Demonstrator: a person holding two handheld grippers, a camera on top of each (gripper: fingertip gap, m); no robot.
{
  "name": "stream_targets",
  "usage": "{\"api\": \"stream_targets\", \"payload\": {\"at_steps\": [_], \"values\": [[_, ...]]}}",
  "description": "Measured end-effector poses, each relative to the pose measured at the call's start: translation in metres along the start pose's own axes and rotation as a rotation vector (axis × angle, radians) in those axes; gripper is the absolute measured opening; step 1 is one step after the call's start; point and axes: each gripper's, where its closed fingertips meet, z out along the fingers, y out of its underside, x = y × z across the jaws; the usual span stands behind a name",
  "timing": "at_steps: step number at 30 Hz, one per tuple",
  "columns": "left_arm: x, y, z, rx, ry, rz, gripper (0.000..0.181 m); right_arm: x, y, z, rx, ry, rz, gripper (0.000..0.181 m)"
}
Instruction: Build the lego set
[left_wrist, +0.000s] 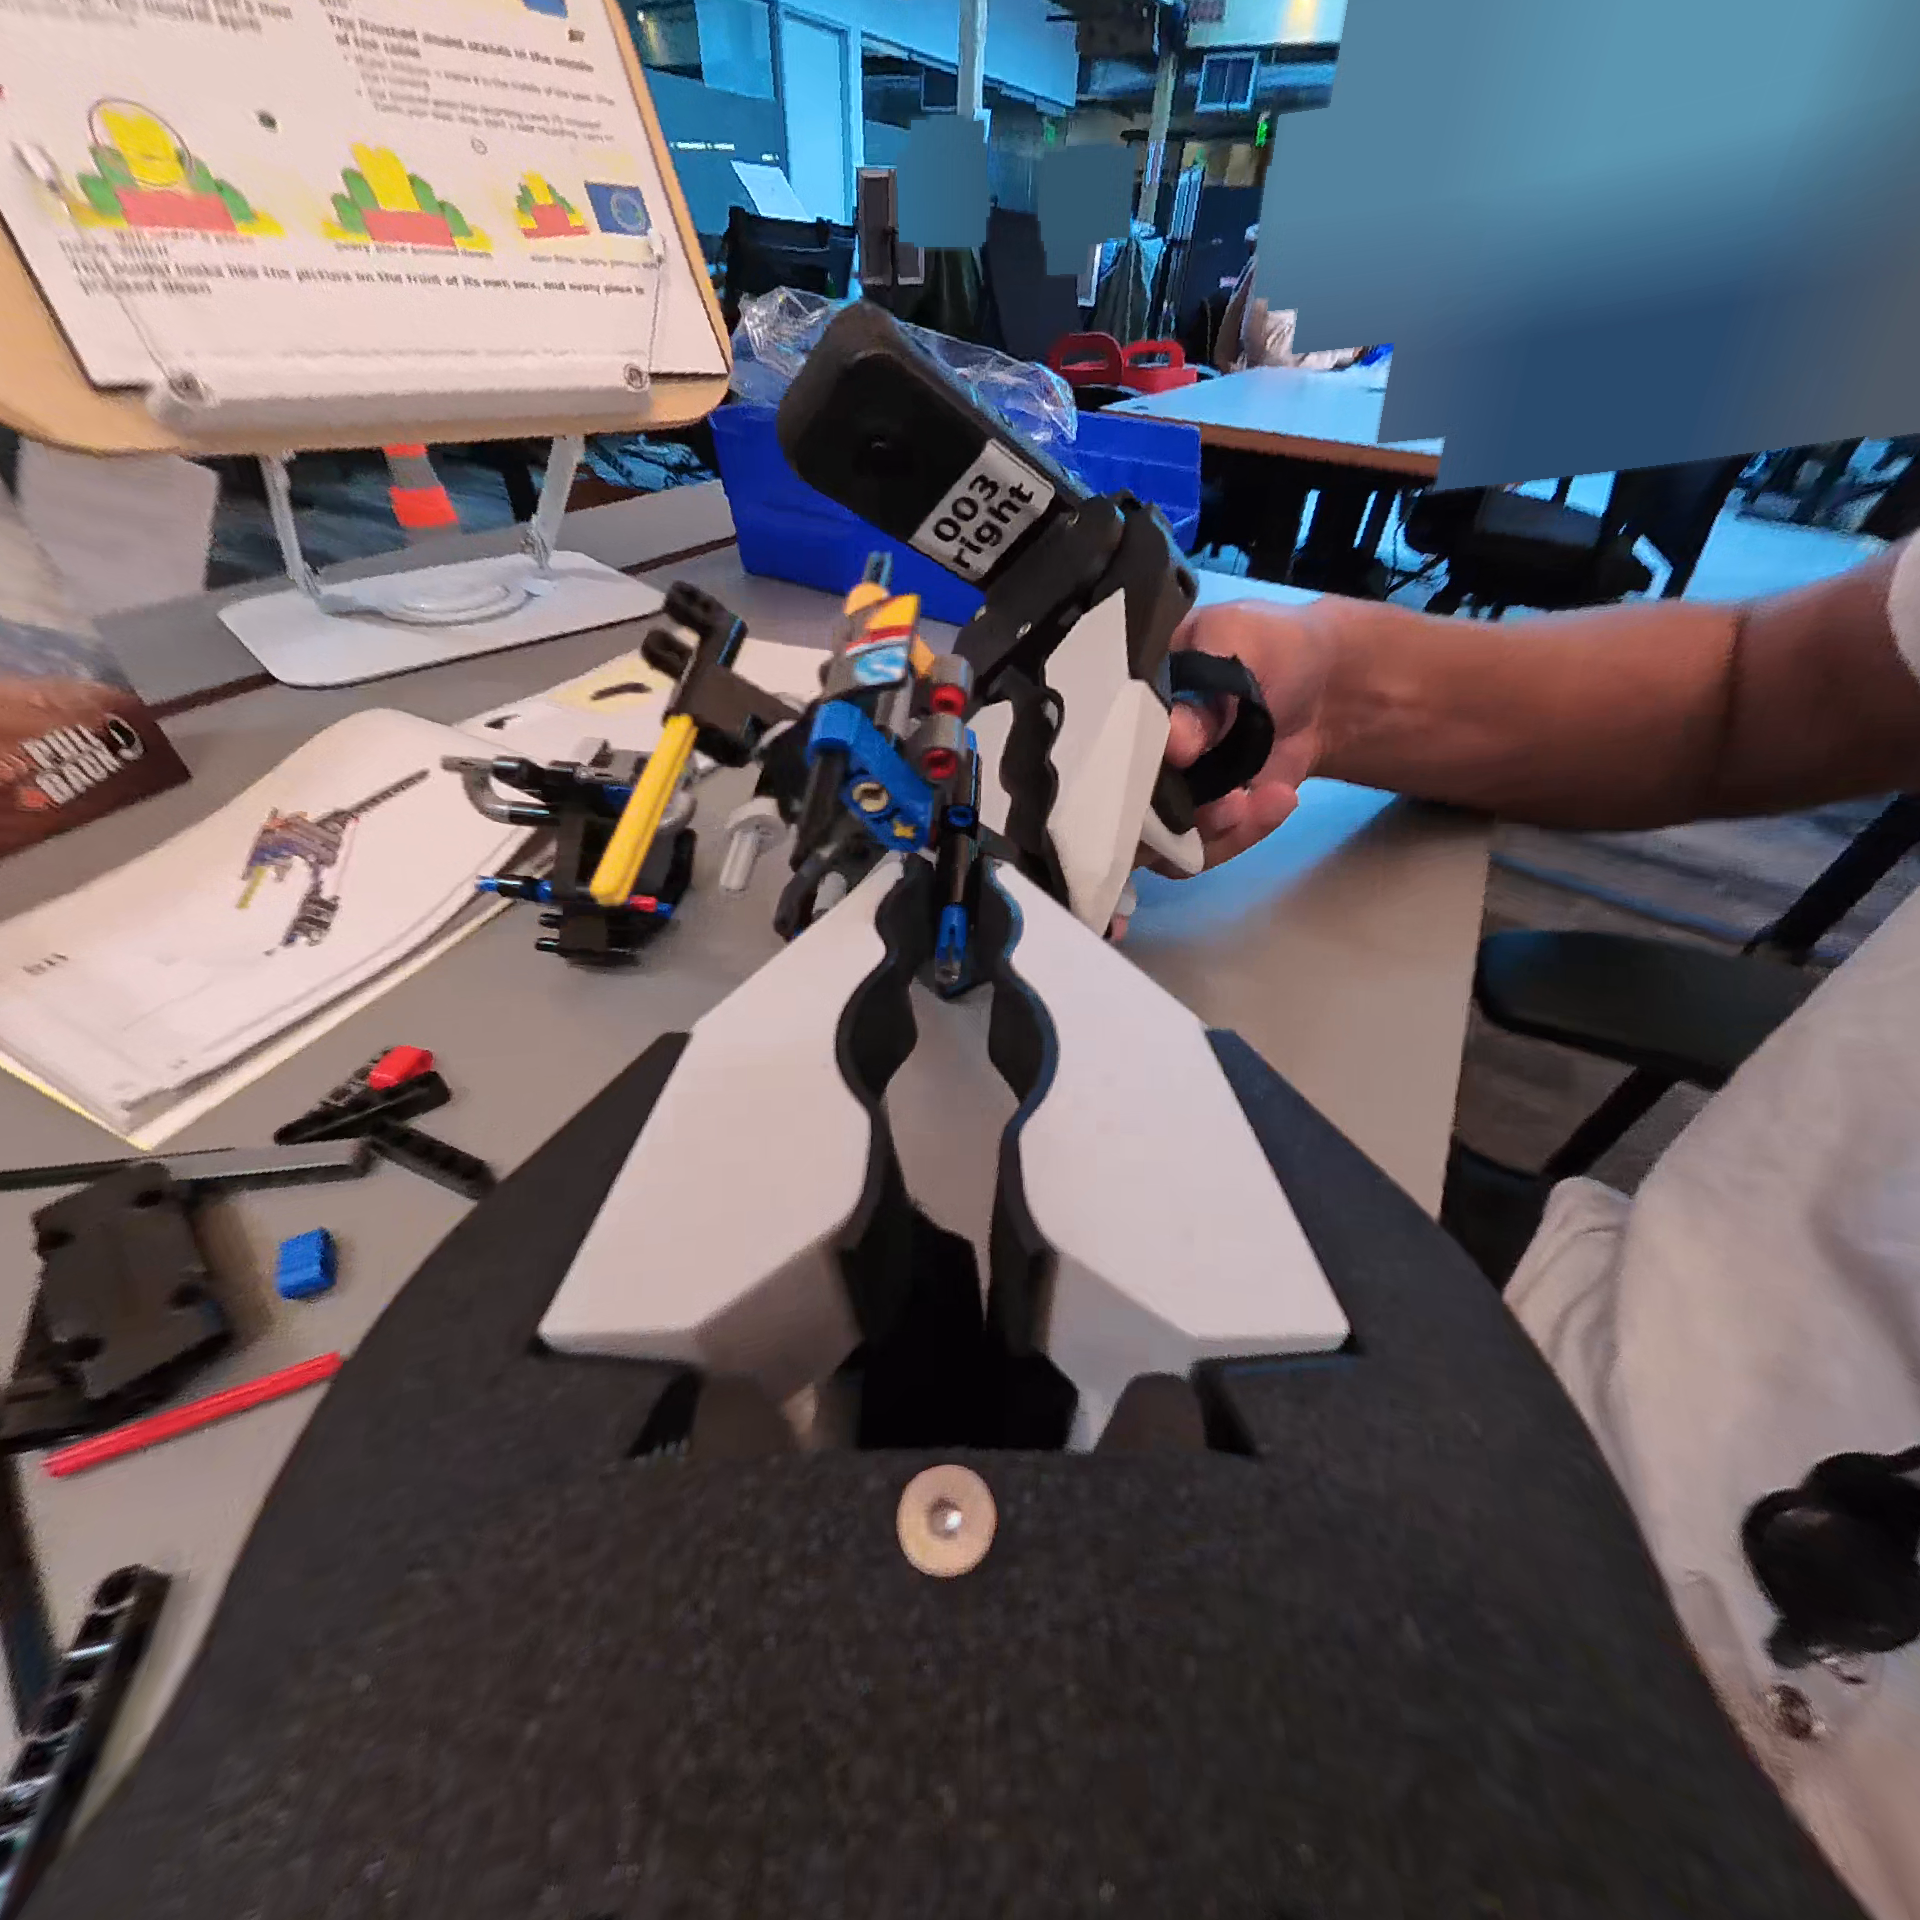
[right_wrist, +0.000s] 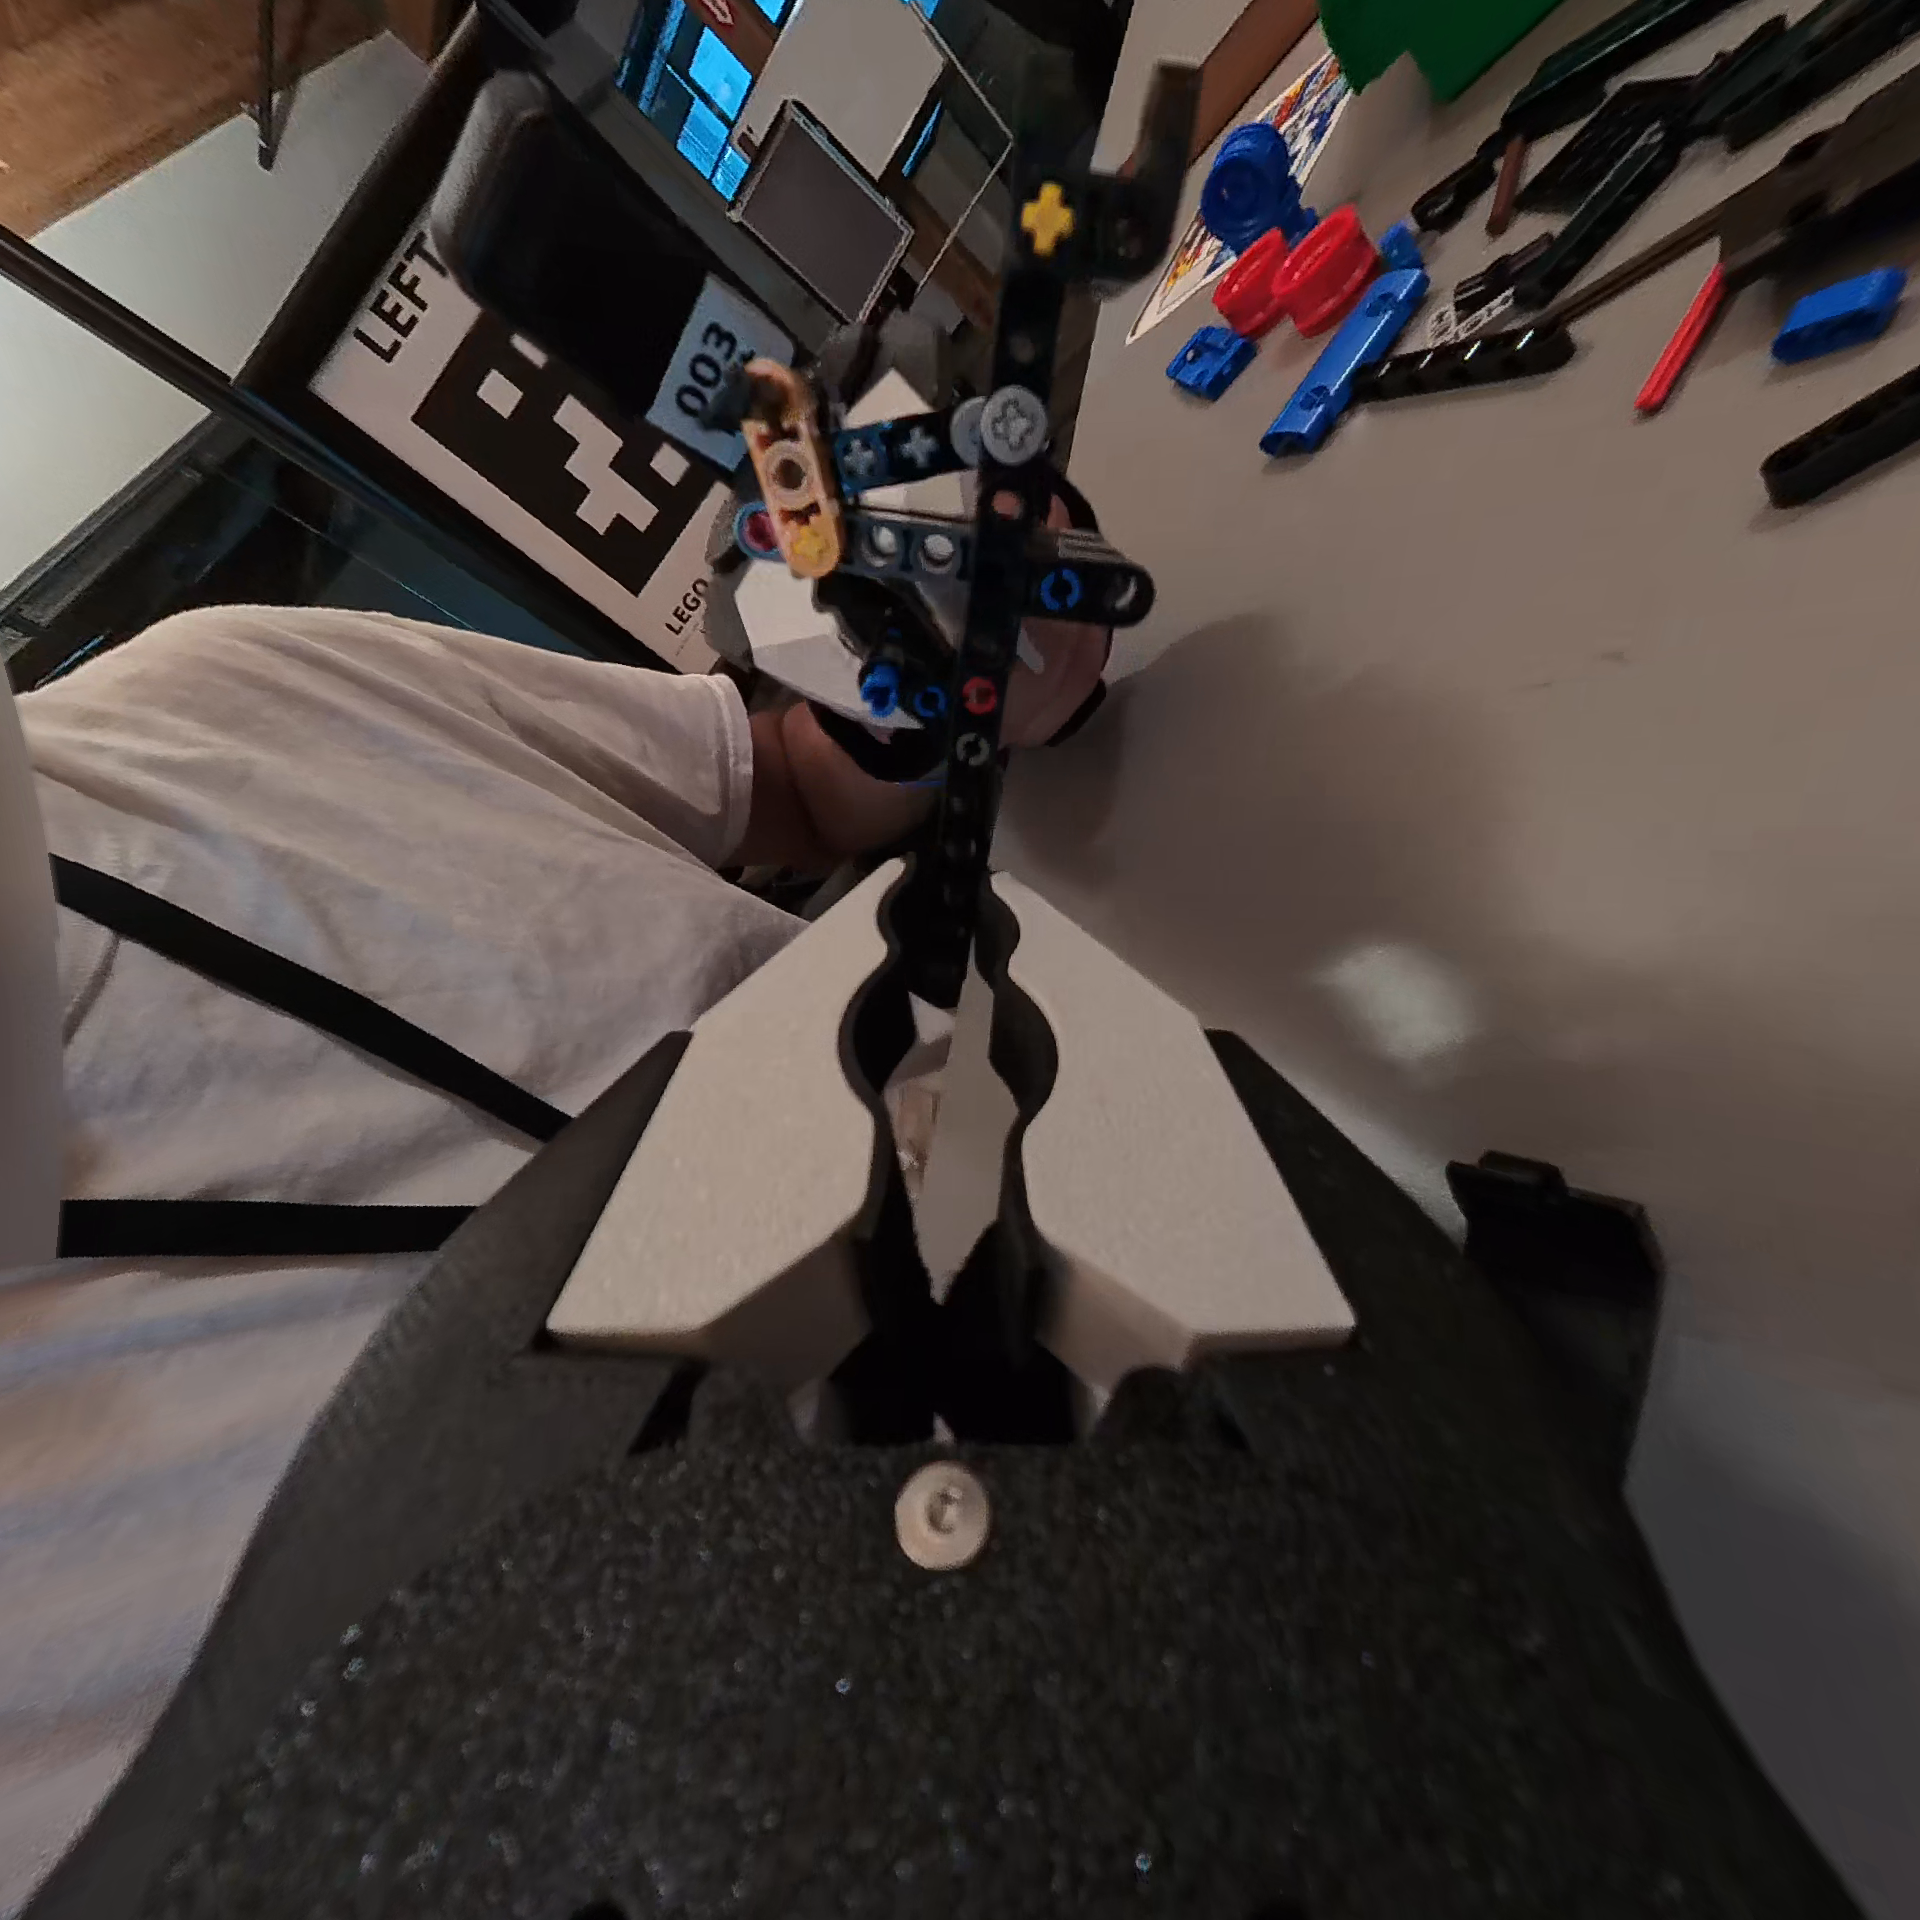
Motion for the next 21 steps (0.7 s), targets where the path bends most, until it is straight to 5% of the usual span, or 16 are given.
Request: {"api": "stream_targets", "payload": {"at_steps": [7,21], "values": [[0.003,-0.002,0.0,0.033,0.008,0.04,0.018,-0.004,-0.007,-0.003,0.055,-0.069,0.097,0.006],[-0.003,-0.001,0.005,0.032,-0.137,0.322,0.006,-0.011,-0.009,-0.001,0.107,-0.181,0.28,0.006]]}}
